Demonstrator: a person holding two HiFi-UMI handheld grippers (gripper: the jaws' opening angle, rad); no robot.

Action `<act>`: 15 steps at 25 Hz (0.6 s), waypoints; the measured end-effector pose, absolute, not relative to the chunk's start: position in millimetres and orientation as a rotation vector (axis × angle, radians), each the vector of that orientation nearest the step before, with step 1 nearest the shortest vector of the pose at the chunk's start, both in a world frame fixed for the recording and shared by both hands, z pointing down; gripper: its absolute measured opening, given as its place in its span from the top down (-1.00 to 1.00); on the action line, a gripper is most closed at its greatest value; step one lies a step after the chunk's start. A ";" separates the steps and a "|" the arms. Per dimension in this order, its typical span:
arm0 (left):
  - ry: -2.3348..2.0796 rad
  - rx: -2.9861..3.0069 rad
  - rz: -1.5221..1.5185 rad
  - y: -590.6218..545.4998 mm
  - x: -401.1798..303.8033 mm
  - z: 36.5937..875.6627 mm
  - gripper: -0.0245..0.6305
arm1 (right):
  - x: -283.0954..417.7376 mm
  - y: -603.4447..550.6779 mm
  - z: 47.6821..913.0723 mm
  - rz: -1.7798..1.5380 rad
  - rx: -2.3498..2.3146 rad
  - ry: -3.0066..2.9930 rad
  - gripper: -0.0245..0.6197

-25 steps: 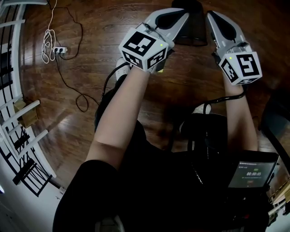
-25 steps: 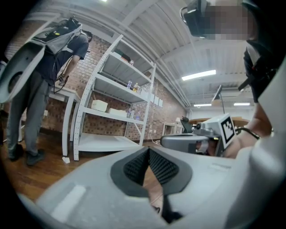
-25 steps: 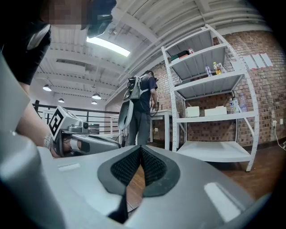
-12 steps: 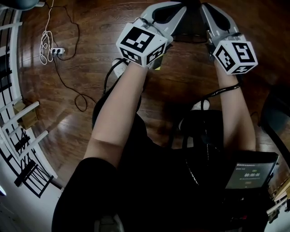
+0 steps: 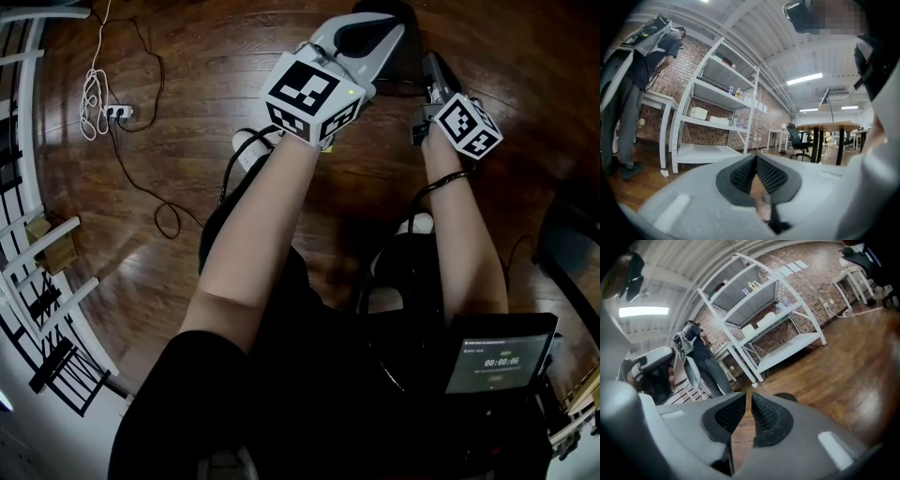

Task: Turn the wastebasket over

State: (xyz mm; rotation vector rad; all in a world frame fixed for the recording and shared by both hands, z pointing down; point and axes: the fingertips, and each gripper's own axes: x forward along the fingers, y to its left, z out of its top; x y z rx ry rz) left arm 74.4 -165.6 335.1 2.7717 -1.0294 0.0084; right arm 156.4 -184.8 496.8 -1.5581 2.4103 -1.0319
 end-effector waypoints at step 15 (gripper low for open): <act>-1.060 2.723 -0.097 -183.4 61.8 294.3 0.92 | 152.2 -120.1 651.5 -1.782 -1.432 1.840 0.22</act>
